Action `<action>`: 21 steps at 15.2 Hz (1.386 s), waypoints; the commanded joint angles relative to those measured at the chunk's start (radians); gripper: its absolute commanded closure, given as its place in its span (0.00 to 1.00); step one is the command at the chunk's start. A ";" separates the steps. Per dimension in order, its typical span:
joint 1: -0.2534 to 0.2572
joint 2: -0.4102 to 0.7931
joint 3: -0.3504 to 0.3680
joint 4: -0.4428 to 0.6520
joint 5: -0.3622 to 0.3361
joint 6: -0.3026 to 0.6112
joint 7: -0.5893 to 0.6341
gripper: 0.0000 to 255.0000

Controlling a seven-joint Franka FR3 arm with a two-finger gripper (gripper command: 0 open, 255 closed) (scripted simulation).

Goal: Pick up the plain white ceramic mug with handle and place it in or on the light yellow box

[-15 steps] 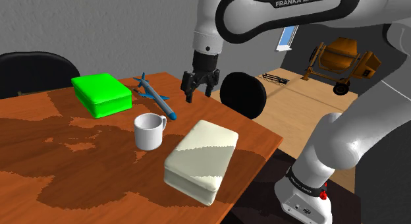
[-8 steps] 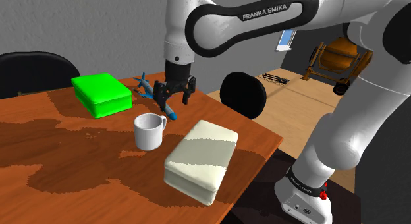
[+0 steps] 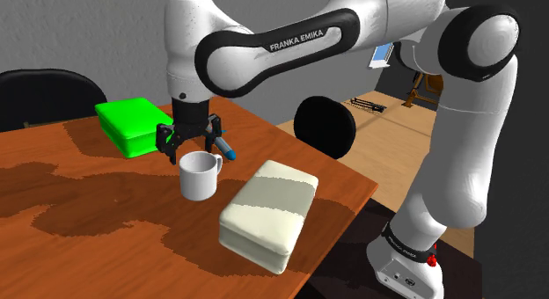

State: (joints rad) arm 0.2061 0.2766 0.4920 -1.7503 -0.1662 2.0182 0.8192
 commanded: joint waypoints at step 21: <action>0.041 0.121 -0.018 0.035 -0.070 0.074 0.055 1.00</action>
State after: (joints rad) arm 0.2471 0.3977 0.4737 -1.7153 -0.2360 2.0922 0.8740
